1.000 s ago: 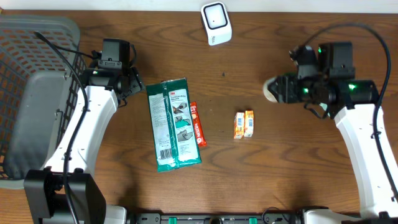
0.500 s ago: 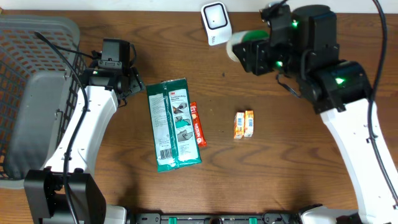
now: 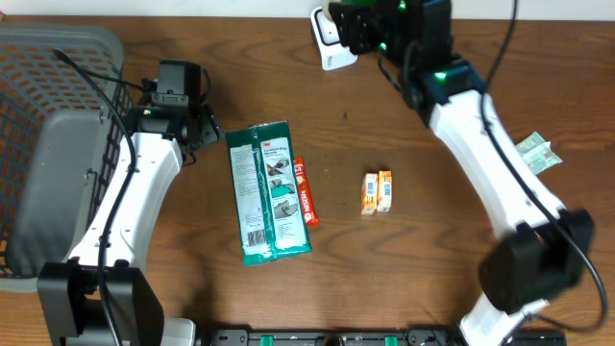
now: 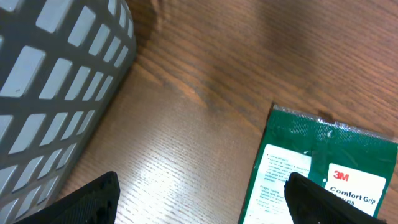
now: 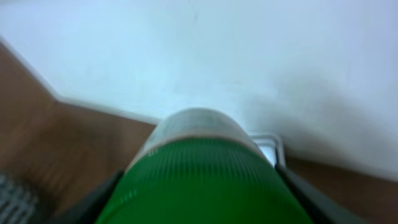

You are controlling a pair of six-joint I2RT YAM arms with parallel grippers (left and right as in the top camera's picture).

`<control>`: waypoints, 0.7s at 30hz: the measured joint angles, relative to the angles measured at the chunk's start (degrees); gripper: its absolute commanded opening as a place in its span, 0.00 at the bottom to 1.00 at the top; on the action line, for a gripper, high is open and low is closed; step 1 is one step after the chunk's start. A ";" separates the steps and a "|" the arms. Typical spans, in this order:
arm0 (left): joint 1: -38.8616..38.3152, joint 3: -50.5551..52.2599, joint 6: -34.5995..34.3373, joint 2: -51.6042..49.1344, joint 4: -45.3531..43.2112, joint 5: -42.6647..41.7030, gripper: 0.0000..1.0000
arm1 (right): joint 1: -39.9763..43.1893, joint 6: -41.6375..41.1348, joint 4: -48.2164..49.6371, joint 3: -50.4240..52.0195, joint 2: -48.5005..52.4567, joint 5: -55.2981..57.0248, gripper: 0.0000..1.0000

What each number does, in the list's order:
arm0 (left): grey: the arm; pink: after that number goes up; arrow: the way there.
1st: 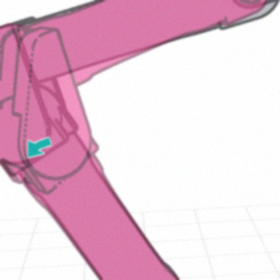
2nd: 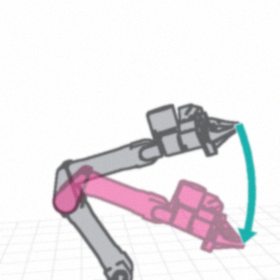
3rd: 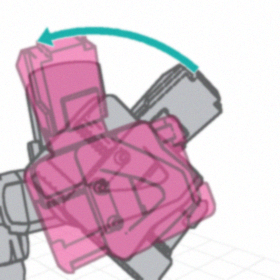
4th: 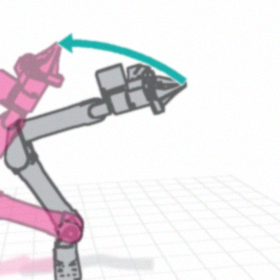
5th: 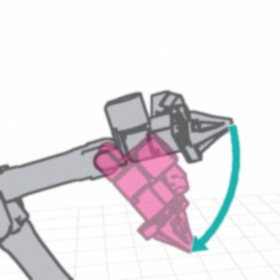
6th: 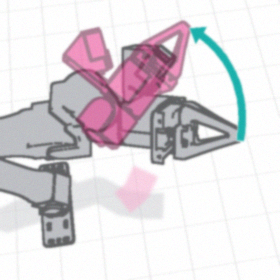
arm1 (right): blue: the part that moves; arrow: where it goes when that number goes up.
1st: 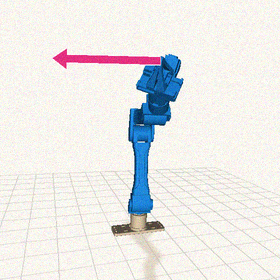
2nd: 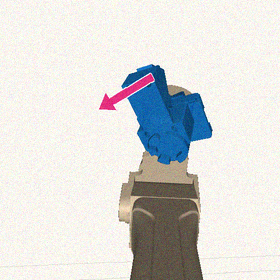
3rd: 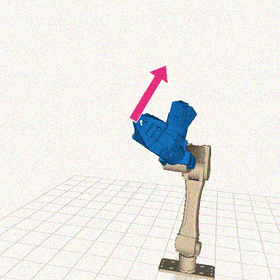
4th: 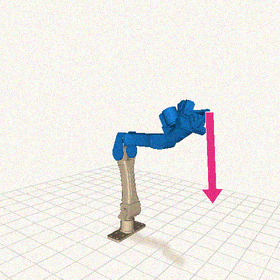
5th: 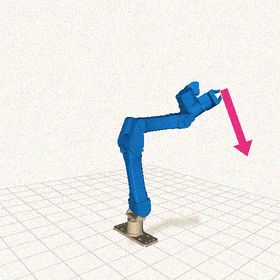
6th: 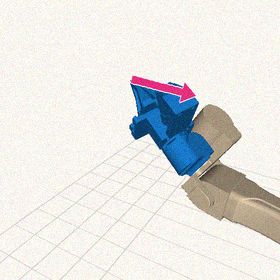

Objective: Scan the item barcode
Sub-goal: 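Hold the jar under the white scanner with the right gripper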

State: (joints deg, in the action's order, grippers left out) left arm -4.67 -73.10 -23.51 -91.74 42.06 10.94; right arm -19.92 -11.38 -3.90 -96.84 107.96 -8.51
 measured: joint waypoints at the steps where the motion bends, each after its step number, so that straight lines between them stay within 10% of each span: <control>1: 0.00 0.00 0.00 0.00 -0.11 0.00 0.85 | 0.00 0.55 4.72 0.00 2.05 0.96 0.01; 11: 0.00 0.00 0.00 0.00 -0.07 0.17 0.85 | 0.02 2.51 44.30 -0.31 23.26 5.64 0.01; 21: 0.00 0.00 0.00 0.00 -0.04 0.17 0.85 | 0.42 0.70 61.31 -0.22 38.10 7.30 0.01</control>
State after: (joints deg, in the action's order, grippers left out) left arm -4.67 -73.10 -23.51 -91.74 42.02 11.11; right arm -19.51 -10.68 57.41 -97.06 146.06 -1.21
